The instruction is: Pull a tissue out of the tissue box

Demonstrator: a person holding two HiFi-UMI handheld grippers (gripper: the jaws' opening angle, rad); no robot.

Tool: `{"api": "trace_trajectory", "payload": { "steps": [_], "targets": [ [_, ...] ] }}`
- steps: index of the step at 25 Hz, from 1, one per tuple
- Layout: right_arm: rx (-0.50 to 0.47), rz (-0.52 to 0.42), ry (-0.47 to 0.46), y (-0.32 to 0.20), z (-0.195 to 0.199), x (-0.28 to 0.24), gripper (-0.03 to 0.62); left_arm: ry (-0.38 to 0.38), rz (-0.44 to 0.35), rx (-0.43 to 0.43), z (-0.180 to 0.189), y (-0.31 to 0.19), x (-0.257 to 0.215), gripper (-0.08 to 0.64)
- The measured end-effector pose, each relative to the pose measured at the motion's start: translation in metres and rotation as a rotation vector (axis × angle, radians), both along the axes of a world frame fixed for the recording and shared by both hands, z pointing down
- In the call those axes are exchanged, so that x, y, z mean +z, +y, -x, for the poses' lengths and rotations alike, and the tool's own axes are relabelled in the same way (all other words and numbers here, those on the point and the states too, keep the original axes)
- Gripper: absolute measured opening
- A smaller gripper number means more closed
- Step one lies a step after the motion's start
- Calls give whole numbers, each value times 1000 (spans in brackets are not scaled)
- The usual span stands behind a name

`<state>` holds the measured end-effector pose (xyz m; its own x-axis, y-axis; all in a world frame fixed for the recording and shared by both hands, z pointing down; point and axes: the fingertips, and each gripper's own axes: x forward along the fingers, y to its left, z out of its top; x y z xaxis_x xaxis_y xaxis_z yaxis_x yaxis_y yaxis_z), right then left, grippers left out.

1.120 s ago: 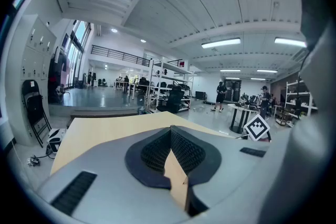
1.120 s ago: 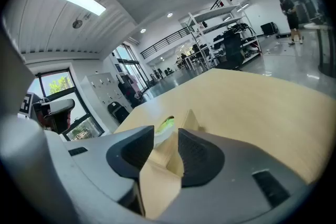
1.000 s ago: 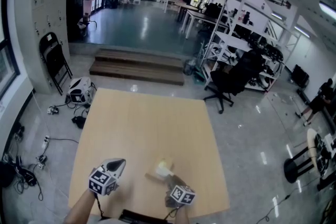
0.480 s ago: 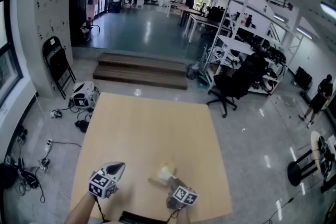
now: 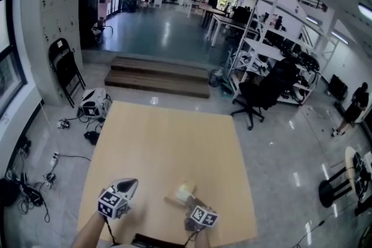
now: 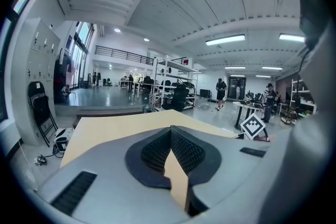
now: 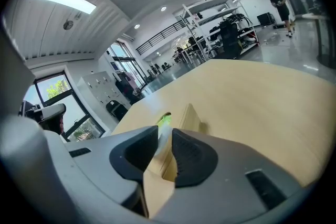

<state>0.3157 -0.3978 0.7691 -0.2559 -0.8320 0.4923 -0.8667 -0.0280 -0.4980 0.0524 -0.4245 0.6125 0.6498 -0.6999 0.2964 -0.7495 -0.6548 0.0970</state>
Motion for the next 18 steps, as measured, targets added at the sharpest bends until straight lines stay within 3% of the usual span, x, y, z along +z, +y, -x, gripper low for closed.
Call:
{"api": "trace_trajectory", "payload": {
  "steps": [2, 8, 18],
  "targets": [
    [7, 6, 15, 1, -3, 0, 43, 1, 2, 1, -2, 0, -1, 8],
    [5, 23, 19, 4, -4, 2, 6, 4, 5, 0, -4, 2, 0, 8],
    [-34, 13, 66, 3, 1, -2, 3, 9, 5, -1, -4, 3, 0, 8]
  ]
}}
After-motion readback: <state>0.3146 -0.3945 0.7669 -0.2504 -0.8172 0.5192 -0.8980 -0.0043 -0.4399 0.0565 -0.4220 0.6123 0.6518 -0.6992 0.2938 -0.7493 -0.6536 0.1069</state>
